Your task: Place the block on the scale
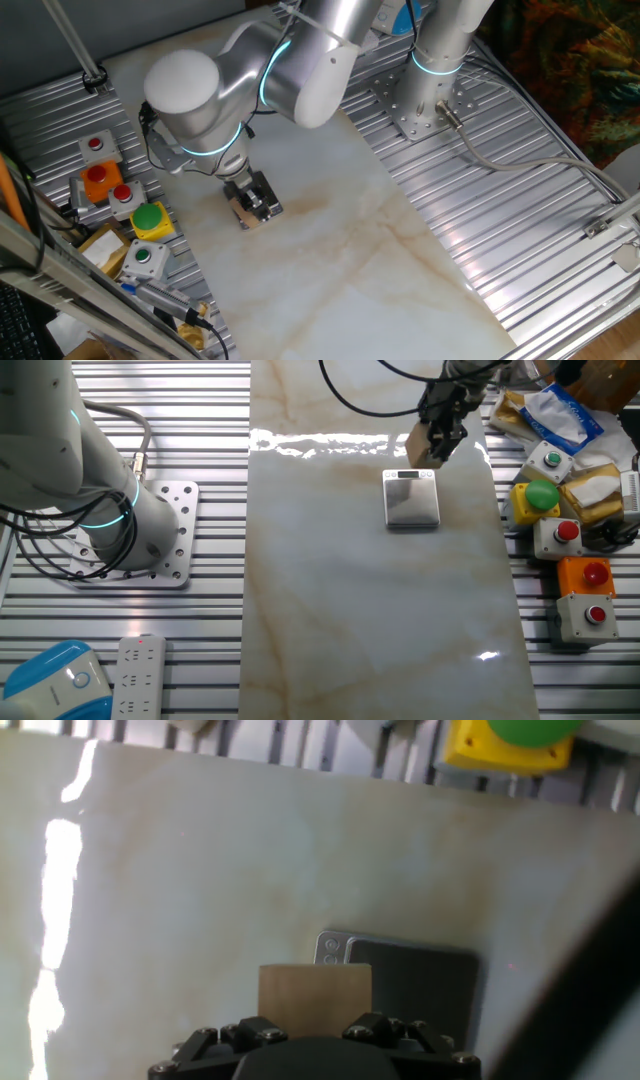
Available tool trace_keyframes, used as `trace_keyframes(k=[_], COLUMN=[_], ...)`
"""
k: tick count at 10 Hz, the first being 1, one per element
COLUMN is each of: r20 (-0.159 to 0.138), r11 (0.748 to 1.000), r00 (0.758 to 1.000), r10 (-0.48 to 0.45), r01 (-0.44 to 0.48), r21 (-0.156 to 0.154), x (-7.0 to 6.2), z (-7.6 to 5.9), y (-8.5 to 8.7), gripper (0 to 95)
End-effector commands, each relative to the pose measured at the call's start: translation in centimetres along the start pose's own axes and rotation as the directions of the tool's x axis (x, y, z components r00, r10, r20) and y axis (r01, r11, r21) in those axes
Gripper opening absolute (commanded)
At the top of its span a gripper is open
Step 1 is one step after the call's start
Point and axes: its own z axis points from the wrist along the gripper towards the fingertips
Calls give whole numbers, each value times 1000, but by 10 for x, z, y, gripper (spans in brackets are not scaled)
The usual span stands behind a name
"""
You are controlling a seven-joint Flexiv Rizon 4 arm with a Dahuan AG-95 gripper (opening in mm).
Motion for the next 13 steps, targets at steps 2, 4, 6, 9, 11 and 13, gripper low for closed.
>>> trace_keyframes(k=[2, 4, 6, 9, 11, 13], r20=[28, 29, 27, 33, 43, 56], r11=[998, 998, 1000, 1000, 1000, 1000], r00=[998, 998, 999, 999, 999, 998], r10=[59, 55, 23, 0, -13, -23], r01=[-59, -55, -23, 0, 13, 23], r21=[2, 3, -1, -3, 5, 4], x=[0, 0, 3, 8, 13, 18], z=[0, 0, -5, -4, 2, 9], y=[0, -1, -18, -38, -42, -46], gripper=[0, 0, 0, 0, 0, 0])
